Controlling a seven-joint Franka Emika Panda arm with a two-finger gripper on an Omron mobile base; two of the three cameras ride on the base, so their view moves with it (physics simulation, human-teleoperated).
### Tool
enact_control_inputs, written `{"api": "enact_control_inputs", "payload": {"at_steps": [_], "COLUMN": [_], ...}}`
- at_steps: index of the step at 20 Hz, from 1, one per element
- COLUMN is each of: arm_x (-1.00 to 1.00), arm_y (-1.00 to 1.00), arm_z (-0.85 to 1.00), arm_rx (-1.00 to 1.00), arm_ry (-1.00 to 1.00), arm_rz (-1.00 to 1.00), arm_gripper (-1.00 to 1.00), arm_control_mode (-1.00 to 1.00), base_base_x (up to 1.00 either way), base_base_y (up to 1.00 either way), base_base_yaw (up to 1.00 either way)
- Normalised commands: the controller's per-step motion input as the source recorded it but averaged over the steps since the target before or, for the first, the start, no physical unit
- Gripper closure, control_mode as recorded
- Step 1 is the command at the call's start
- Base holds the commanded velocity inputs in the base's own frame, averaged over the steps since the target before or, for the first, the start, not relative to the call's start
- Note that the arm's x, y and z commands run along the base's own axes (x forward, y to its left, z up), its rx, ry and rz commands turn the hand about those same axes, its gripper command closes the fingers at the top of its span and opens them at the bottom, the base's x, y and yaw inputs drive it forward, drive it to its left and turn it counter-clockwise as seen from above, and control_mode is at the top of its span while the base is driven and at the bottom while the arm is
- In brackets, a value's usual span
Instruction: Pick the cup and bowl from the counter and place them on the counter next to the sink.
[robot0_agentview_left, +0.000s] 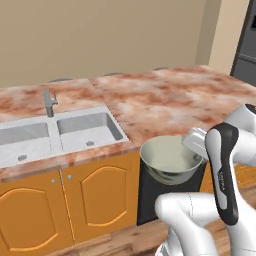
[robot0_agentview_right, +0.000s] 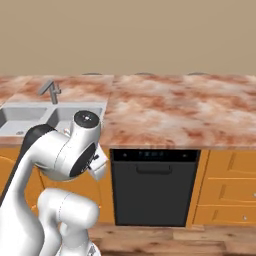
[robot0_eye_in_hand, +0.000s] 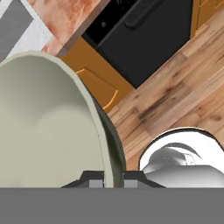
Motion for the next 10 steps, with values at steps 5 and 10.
{"api": "enact_control_inputs", "payload": {"at_steps": [5, 10], "arm_x": [0.0, 0.0], "arm_y": [0.0, 0.0], "arm_z": [0.0, 0.0], "arm_rx": [0.0, 0.0], "arm_ry": [0.0, 0.0], "arm_rz": [0.0, 0.0], "arm_gripper": [1.0, 1.0], "arm_control_mode": [1.0, 1.0], "base_base_x": [0.56, 0.25], "base_base_y": [-0.19, -0.09], "base_base_yaw": [-0.04, 0.04]}}
